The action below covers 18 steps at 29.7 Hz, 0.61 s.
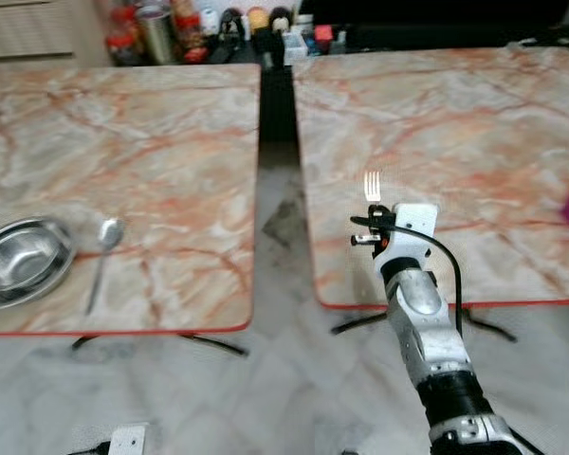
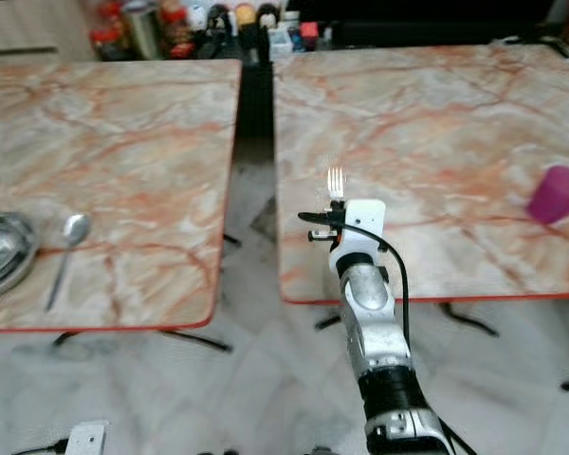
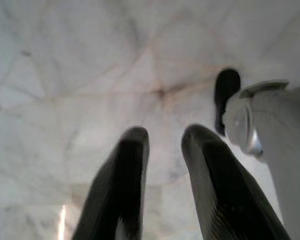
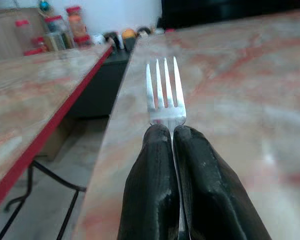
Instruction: Setting the table
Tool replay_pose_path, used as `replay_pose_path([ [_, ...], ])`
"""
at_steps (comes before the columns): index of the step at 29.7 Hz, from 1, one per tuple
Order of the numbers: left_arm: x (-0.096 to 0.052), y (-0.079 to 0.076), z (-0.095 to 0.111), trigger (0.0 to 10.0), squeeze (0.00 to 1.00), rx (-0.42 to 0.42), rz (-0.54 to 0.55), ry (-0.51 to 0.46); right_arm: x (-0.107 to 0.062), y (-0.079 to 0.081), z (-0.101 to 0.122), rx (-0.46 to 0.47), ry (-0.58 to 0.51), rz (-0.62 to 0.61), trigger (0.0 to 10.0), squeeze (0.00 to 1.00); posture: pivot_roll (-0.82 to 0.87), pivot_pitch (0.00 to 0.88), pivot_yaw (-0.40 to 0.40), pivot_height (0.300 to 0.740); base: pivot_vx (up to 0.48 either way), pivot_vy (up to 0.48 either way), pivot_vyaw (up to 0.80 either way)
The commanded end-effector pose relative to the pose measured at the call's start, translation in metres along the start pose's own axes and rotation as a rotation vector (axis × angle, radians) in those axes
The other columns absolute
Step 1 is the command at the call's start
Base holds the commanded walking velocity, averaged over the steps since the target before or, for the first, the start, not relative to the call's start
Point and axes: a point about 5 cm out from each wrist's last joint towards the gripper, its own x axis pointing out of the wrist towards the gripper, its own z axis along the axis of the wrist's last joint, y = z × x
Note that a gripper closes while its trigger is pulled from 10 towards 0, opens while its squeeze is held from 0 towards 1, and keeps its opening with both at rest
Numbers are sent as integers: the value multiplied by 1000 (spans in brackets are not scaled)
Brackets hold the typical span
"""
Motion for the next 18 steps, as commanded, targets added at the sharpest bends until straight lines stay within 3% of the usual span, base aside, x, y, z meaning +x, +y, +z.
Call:
replay_pose_path([
  [1,-1,5,-5,10000,0,8,19,25,1,2,5,10,-24,-1,10000,0,-73,116,41,740,0,480,0],
  [18,-1,7,-3,10000,0,30,18,20,2,5,4,12,-26,7,10000,0,-69,73,46,740,0,480,0],
])
